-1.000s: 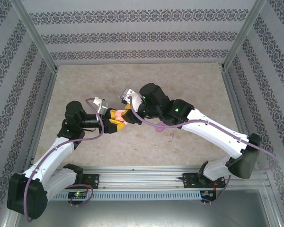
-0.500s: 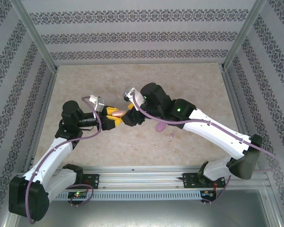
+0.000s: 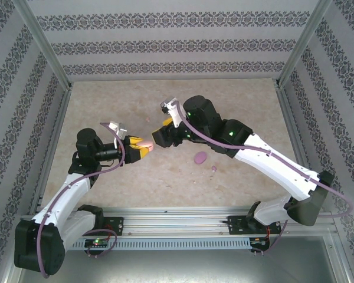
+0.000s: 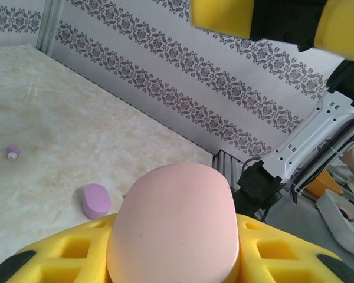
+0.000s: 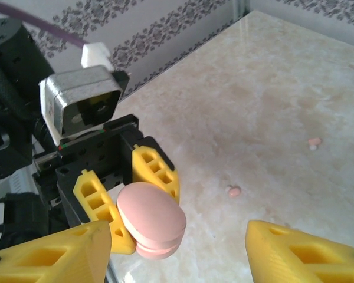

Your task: Insert wireless bluetooth earbuds into charging case

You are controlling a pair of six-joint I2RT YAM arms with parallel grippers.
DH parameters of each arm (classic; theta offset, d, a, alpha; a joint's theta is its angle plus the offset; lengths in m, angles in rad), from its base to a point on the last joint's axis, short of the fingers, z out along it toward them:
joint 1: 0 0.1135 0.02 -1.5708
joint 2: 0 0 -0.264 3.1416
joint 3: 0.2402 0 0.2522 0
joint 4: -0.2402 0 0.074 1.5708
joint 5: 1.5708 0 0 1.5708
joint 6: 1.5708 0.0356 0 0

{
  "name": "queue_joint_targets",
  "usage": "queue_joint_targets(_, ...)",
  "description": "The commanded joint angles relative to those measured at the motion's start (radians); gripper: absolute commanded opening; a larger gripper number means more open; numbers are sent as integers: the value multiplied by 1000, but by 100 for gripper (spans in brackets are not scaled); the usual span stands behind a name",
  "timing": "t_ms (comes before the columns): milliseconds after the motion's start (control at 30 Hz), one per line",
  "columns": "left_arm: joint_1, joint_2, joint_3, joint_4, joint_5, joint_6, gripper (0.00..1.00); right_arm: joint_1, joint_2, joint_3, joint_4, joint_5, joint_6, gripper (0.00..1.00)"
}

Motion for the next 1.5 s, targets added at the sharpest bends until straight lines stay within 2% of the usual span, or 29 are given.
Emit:
queue_joint_targets(0,11,-20,2,32,49,-25,33,9,22,-18,8,-84,-86,63)
queue_joint_targets(467,11,-19,14,117,102,-118,33,9,126,49,-111,-170,-244,69)
queue_joint_targets(533,11,-19,15,133,110,-130,33,8,134,54,-114,-143,-245,68)
queue_joint_targets(633,11,-19,15,145,122,-142,34,-6,138,63,-113,-109,-239,61)
queue_joint_targets(733,10,-24,10,157,130,-145,34,-26,136,63,-92,-118,-220,56)
queue_joint_targets(1200,9,-26,11,194,161,-175,38,-41,191,103,-63,-167,-214,55)
queue_joint_targets(1467,9,-28,18,187,187,-178,39,-61,198,121,-61,-240,-224,55)
